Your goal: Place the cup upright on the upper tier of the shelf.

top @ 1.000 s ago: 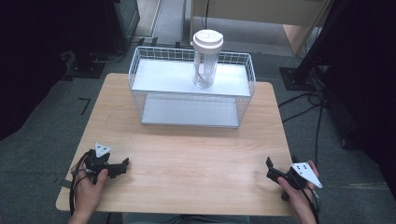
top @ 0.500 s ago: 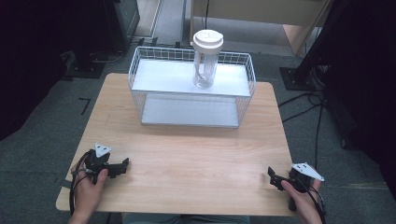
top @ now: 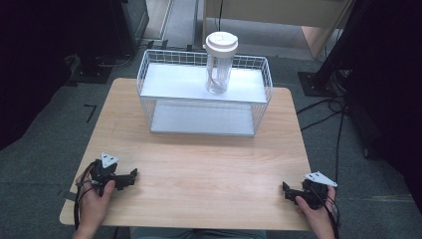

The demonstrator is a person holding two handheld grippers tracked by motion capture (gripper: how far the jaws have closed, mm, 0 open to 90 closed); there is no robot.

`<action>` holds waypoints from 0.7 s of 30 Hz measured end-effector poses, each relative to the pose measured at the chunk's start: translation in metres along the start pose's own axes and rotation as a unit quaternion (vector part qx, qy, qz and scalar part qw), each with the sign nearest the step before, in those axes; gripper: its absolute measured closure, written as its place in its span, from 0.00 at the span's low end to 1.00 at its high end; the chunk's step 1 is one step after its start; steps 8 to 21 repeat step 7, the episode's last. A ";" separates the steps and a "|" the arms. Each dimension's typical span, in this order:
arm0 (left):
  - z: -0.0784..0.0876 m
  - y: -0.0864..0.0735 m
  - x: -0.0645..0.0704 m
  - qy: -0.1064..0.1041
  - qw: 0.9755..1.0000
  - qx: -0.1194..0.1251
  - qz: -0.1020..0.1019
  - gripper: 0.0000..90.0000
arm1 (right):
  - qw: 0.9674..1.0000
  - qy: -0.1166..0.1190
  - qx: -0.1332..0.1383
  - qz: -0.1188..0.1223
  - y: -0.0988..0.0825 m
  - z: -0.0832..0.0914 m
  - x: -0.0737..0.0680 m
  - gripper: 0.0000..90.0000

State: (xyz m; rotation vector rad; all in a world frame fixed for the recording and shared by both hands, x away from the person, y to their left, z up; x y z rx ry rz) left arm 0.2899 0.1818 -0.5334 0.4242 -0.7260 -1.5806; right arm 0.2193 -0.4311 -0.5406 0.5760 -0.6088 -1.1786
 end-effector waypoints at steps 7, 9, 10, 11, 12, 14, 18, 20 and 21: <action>-0.001 0.001 0.000 0.000 1.000 0.000 0.001 0.00 | 1.000 0.001 0.000 0.000 0.000 0.000 0.000 0.00; -0.001 0.001 0.000 0.000 1.000 0.000 0.001 0.00 | 1.000 0.001 0.000 0.000 0.000 0.000 0.000 0.00; -0.001 0.001 0.000 0.000 1.000 0.000 0.001 0.00 | 1.000 0.001 0.000 0.000 0.000 0.000 0.000 0.00; -0.001 0.001 0.000 0.000 1.000 0.000 0.001 0.00 | 1.000 0.001 0.000 0.000 0.000 0.000 0.000 0.00; -0.001 0.001 0.000 0.000 1.000 0.000 0.001 0.00 | 1.000 0.001 0.000 0.000 0.000 0.000 0.000 0.00; -0.001 0.001 0.000 0.000 1.000 0.000 0.001 0.00 | 1.000 0.001 0.000 0.000 0.000 0.000 0.000 0.00; -0.001 0.001 0.000 0.000 1.000 0.000 0.001 0.00 | 1.000 0.001 0.000 0.000 0.000 0.000 0.000 0.00; -0.001 0.001 0.000 0.000 1.000 0.000 0.001 0.00 | 1.000 0.001 0.000 0.000 0.000 0.000 0.000 0.00; -0.001 0.001 0.000 0.000 1.000 0.000 0.001 0.00 | 1.000 0.001 0.000 0.000 0.000 0.000 0.000 0.00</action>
Point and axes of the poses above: each handheld gripper's, and its own axes: z roughly backward along the jaws, y roughly out of its top, x roughly to its right, the point moved 2 cm from there along -z, roughly forward along the jaws, and after that the axes turned 13 degrees about z, right-handed, at the moved point
